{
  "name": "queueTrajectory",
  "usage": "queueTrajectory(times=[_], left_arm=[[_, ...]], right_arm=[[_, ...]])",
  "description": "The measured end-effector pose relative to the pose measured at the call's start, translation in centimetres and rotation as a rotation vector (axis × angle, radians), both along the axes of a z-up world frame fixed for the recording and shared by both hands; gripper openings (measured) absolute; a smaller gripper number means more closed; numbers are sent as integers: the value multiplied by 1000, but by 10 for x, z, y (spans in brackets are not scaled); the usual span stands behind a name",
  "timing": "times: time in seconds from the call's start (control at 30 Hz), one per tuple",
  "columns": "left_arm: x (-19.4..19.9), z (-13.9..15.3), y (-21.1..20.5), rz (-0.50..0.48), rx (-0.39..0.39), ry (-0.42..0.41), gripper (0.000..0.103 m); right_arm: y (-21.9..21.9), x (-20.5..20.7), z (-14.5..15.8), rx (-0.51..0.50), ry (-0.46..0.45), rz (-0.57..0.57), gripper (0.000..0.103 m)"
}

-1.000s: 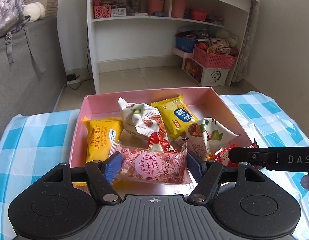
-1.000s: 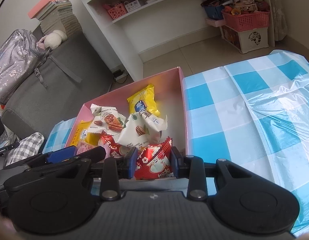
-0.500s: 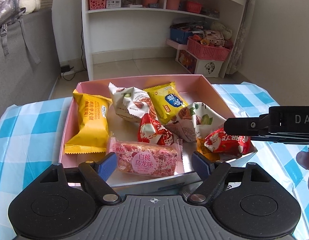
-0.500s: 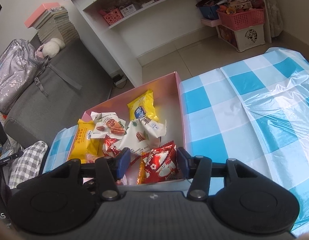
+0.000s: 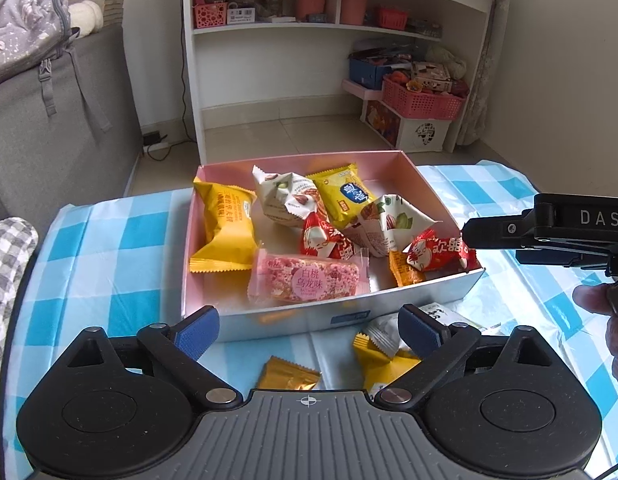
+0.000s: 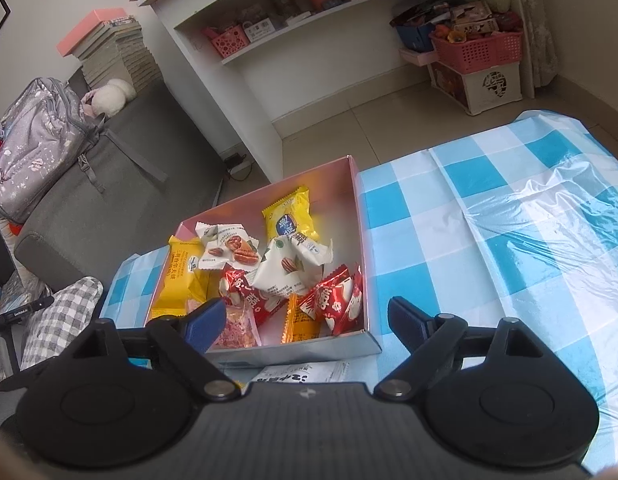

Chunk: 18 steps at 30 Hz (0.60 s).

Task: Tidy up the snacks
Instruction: 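Withdraw both grippers from the box back to the snack pile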

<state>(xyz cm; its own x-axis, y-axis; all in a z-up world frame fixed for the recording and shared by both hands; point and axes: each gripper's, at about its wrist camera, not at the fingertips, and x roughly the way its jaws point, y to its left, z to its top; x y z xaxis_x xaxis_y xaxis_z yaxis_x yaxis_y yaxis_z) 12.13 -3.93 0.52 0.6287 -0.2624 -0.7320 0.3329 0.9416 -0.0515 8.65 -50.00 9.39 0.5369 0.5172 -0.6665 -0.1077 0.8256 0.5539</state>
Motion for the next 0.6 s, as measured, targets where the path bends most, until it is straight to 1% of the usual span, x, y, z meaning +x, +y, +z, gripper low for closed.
queueTrajectory(times=[0.1,0.23,0.3,0.37,0.6], left_arm=[[-10,0,10,21,-2,13,98],[-25,-6,27,46,-46,36,98],[-29,-8,30,43,-42,60,98],[-34,-9,33,32,-40,59,98],[-46,-13,41,14,-4,60,98]], right_arm=[[1,-6,3,-25,14,16,90],[2,-14,4,-54,35,31,91],[-1,-17,3,-57,54,31,93],[-3,-20,1,-63,70,33,93],[-8,-32,-4,-144,94,50,93]])
